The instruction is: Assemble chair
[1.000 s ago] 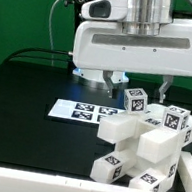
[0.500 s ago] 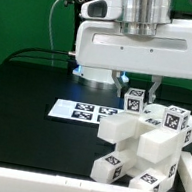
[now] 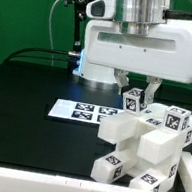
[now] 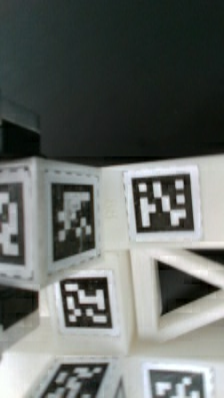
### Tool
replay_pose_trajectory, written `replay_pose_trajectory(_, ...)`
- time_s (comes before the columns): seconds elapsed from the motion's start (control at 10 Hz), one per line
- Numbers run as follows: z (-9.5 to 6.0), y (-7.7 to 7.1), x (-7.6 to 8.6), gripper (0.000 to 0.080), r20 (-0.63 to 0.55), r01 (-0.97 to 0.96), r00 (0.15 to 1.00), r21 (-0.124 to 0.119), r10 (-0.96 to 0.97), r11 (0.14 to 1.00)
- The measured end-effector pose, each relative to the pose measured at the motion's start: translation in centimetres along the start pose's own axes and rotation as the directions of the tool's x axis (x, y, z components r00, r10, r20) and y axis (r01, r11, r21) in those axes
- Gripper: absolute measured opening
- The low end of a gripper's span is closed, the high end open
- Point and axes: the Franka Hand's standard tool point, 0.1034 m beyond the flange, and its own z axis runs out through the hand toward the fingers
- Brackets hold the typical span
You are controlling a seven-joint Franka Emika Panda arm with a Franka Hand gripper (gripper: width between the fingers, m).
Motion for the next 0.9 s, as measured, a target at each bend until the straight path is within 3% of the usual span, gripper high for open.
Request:
replay_pose_trajectory(0.5,0.15,-0.26,-0.73,0.0284,0.007,-0.407,0.913,-0.001,0.407,0.913)
replay_pose_trajectory(0.8,0.20,-0.28,-0.82,0.0284,0.007,-0.407,0.913,-0.001,0.407,0.914)
replay_pose_trajectory(0.9,0.21,-0.28,-0.83,0.0471,0.007,-0.407,0.914,-0.002,0.407,0.914)
